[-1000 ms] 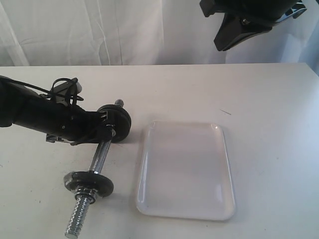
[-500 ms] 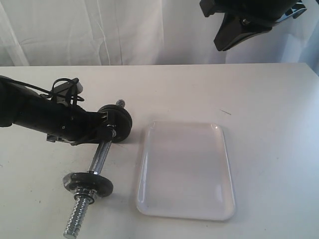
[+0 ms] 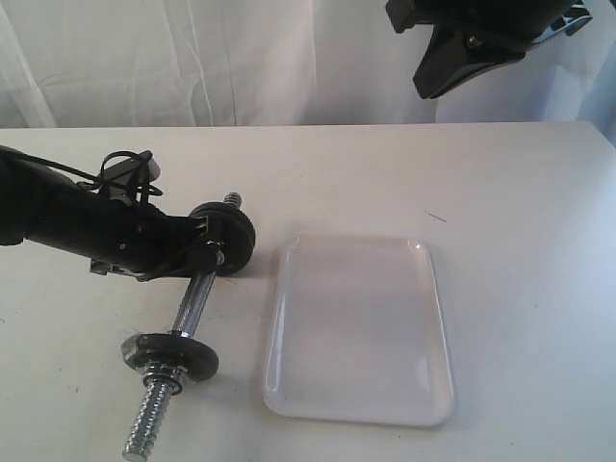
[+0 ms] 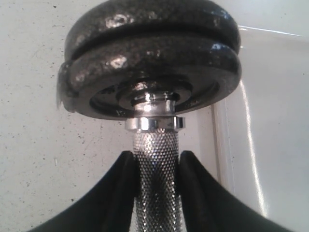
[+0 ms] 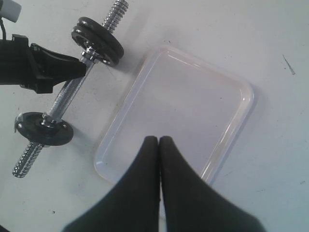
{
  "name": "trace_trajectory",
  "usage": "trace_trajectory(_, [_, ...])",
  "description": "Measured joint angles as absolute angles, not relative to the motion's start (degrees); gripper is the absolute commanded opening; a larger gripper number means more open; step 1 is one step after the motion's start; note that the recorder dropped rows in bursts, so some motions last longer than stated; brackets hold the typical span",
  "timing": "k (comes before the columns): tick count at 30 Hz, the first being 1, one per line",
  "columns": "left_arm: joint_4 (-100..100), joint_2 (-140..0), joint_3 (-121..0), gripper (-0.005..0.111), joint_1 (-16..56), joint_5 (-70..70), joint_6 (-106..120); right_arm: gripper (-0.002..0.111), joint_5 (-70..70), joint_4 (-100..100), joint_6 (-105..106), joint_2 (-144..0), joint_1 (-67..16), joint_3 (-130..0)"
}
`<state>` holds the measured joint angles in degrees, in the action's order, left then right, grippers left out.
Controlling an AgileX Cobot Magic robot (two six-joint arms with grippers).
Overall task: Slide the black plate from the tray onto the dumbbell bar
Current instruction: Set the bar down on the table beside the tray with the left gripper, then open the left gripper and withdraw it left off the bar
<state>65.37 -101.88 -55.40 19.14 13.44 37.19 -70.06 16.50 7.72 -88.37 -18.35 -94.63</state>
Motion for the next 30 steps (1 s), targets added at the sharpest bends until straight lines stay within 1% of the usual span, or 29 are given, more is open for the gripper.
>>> trace_trajectory(3, [65.37,-101.88,-55.4,0.032,19.14,13.44,37.19,0.0,-70.06,16.5,7.72,-88.37,-18.35,-94.63])
trace_trajectory(5, [65.37,-101.88,-55.4,0.037,19.14,13.55,37.19,0.0,-70.06,16.5,7.72,-88.37,-18.35,-94.63])
trace_trajectory(7, [65.37,-101.88,-55.4,0.045,19.03,13.97,37.19,0.0,-70.06,16.5,7.72,-88.37,-18.35,-94.63])
trace_trajectory(9, [65.11,-101.88,-55.4,0.048,18.93,14.74,37.08,0.0,-70.06,16.5,7.72,-88.37,-18.35,-94.63])
trace_trajectory(30, [64.99,-101.47,-55.4,0.047,18.93,16.67,36.26,0.0,-70.06,16.5,7.72,-88.37,-18.35,-94.63])
